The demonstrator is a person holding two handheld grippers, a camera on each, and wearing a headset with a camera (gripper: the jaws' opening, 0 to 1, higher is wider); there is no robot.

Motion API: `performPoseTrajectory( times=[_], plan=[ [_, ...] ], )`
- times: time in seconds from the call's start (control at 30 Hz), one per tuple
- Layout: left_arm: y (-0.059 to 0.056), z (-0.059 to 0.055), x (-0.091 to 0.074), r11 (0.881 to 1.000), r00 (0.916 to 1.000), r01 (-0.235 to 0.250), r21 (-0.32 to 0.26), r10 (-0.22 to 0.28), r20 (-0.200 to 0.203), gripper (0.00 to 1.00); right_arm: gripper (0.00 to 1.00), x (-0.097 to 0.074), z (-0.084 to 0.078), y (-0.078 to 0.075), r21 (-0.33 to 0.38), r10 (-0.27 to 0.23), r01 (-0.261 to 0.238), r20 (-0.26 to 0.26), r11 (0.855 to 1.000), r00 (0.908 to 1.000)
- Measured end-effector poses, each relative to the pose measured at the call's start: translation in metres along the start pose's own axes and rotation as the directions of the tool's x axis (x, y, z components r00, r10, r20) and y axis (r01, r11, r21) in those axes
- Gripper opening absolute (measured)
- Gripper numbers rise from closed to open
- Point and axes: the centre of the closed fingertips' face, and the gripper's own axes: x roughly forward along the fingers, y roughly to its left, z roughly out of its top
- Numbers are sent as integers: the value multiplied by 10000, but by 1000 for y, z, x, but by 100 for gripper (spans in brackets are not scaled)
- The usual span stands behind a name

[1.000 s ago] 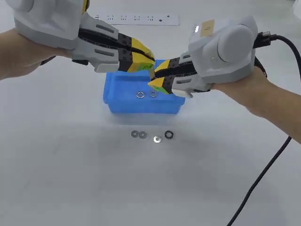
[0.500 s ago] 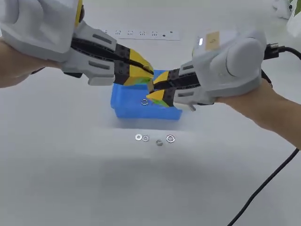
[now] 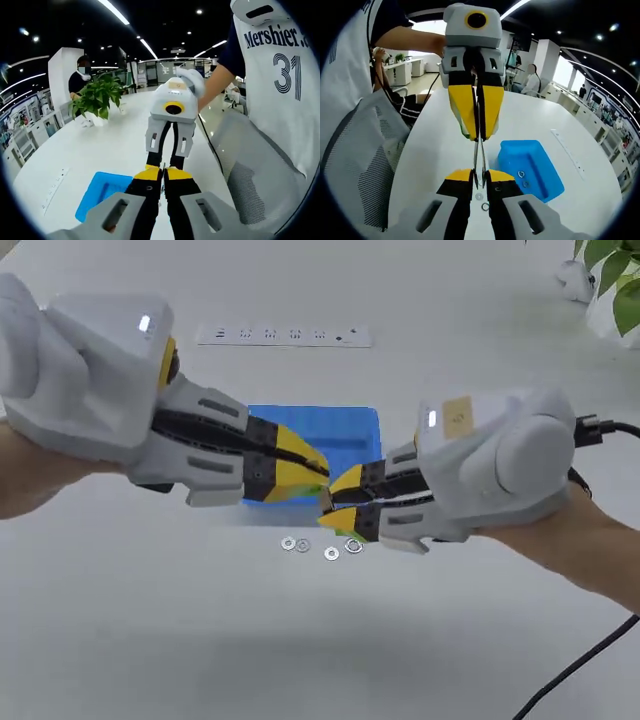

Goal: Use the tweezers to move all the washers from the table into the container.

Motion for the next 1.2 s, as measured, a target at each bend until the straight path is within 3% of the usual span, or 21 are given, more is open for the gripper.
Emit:
performPoseTrajectory(
  times=[0.1, 0.7, 0.97, 1.2],
  plan=[
    [-5, -4, 5, 9998, 9999, 103, -158, -104, -74, 6, 12, 2, -7, 5, 121, 96, -95, -50, 9999, 9999],
    [-10, -40, 12, 9932, 9991, 260, -1132, -296, -303, 6, 12, 22, -34, 23, 893, 653, -639, -128, 9940, 9978],
    [3, -47, 16, 9937, 9991, -45, -1116, -2, -414, 6, 12, 27, -41, 8, 802, 314, -288, -311, 9964, 9990],
    [18, -47, 14, 9929, 9991, -302, -1147, 264, -340, 6, 12, 30, -40, -6, 942, 81, -68, -132, 9955, 9999]
  ],
)
